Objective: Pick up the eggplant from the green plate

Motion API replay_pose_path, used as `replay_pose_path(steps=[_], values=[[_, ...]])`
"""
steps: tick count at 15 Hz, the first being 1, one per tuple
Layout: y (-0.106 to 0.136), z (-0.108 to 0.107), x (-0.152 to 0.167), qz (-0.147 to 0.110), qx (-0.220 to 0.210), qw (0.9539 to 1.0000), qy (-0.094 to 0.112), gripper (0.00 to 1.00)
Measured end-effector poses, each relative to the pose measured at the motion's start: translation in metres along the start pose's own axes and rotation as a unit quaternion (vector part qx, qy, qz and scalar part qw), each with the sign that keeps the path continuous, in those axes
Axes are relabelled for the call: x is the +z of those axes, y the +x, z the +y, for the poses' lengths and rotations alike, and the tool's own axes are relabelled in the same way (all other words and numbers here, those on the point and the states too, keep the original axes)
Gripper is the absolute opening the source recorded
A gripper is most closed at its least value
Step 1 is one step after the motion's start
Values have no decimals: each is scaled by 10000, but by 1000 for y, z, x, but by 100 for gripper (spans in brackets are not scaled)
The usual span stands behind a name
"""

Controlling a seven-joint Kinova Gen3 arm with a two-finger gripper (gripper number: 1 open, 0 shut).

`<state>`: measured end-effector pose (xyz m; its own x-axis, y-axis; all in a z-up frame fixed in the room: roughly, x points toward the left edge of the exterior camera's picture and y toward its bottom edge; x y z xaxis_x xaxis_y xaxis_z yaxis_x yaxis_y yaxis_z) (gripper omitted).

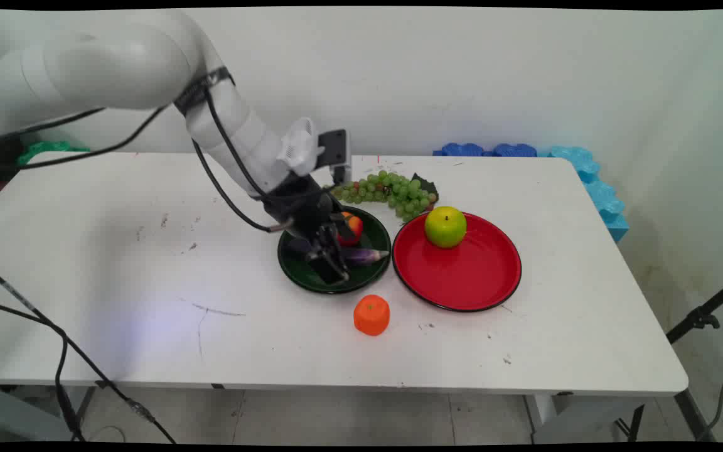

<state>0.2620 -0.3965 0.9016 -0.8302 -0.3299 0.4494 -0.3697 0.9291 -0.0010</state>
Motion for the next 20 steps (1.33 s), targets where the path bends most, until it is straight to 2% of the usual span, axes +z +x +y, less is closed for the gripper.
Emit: replay_pose_path(steps=[5,8,13,20], values=[[-17,-20,-13,-192,157,9997,-38,100],[-27,-32,-12,-224,244,9994,-58,100],[-46,-55,2,-271,375,9989,-36,100],[-65,-71,26,-318,418,9986,-63,100]])
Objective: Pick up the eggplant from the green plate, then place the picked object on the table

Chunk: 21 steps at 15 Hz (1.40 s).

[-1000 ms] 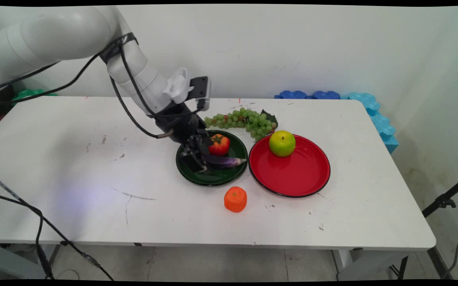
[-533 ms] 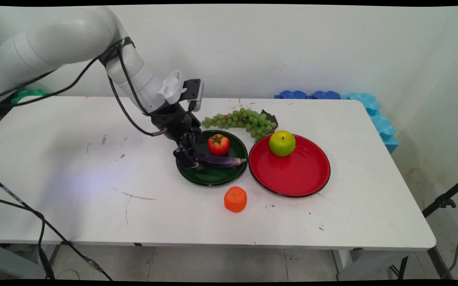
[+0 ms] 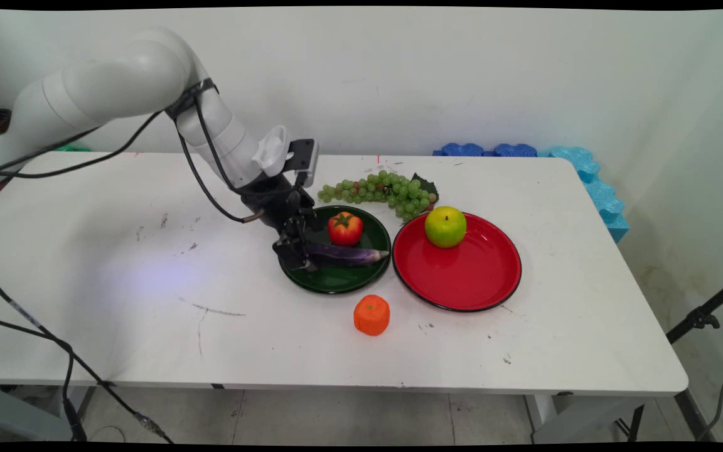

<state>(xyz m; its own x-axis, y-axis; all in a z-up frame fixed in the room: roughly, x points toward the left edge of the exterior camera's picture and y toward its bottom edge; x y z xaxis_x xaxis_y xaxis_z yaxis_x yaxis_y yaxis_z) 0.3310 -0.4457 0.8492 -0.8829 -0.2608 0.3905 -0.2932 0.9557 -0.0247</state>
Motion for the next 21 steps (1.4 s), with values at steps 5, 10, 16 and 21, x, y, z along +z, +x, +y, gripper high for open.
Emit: replay_pose_path(steps=[5,10,16,21], values=[[-9,-7,20,-31,-6,10000,-45,100],[-12,-13,35,17,-39,10000,-43,100],[-15,-17,47,79,-38,9999,-49,0],[-13,-17,52,166,-27,9998,-44,0]])
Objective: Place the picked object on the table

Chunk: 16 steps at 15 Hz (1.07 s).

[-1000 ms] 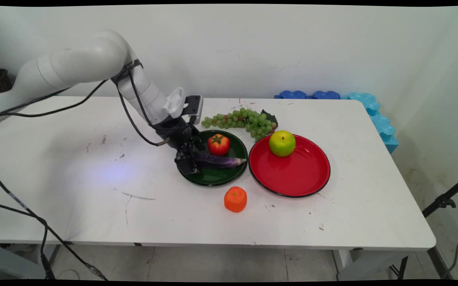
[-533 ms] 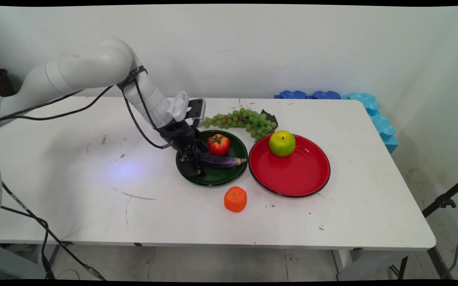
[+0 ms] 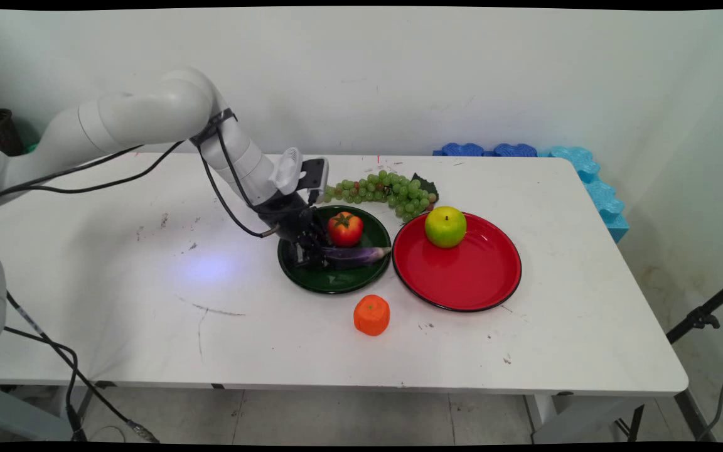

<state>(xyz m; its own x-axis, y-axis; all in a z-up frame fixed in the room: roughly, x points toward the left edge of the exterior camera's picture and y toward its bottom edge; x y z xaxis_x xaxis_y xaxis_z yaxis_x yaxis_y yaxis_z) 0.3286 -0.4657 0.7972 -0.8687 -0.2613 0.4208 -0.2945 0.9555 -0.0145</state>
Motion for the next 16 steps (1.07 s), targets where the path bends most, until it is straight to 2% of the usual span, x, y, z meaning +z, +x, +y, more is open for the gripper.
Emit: replay_pose_path(steps=[8,12,16], values=[[12,4,-13,194,68,9998,74,0],[29,10,-34,270,4,9995,143,0],[55,26,-57,442,-195,9988,115,0]])
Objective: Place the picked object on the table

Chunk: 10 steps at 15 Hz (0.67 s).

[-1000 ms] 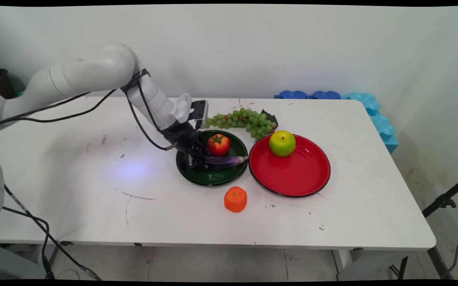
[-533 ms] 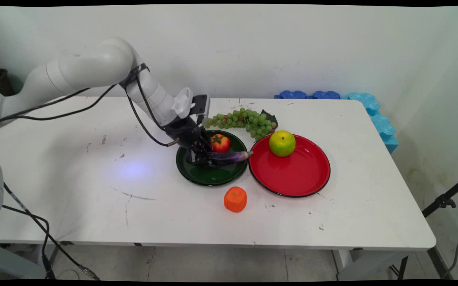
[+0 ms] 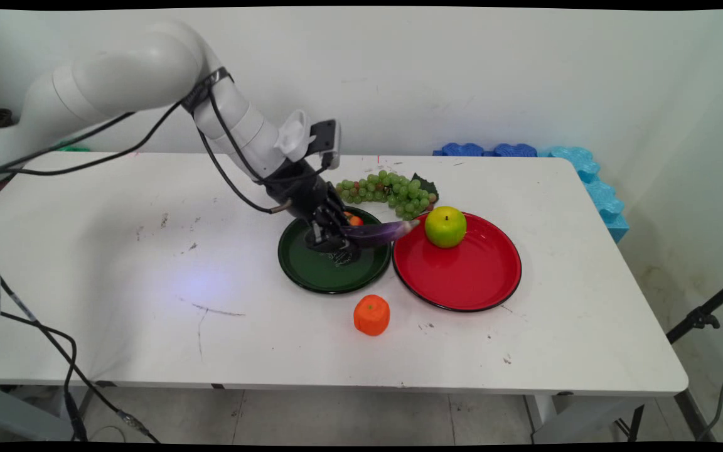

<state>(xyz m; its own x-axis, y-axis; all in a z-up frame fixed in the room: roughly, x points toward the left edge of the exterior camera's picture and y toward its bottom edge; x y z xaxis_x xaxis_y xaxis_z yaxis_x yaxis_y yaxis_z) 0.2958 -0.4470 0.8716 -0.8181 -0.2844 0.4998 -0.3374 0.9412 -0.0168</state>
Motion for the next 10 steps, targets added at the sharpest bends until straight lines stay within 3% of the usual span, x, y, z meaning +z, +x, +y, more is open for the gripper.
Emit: replay_pose_path(steps=[5,10], values=[[22,27,-14,95,-206,9997,-129,0],[35,70,-18,77,-470,9982,-370,0]])
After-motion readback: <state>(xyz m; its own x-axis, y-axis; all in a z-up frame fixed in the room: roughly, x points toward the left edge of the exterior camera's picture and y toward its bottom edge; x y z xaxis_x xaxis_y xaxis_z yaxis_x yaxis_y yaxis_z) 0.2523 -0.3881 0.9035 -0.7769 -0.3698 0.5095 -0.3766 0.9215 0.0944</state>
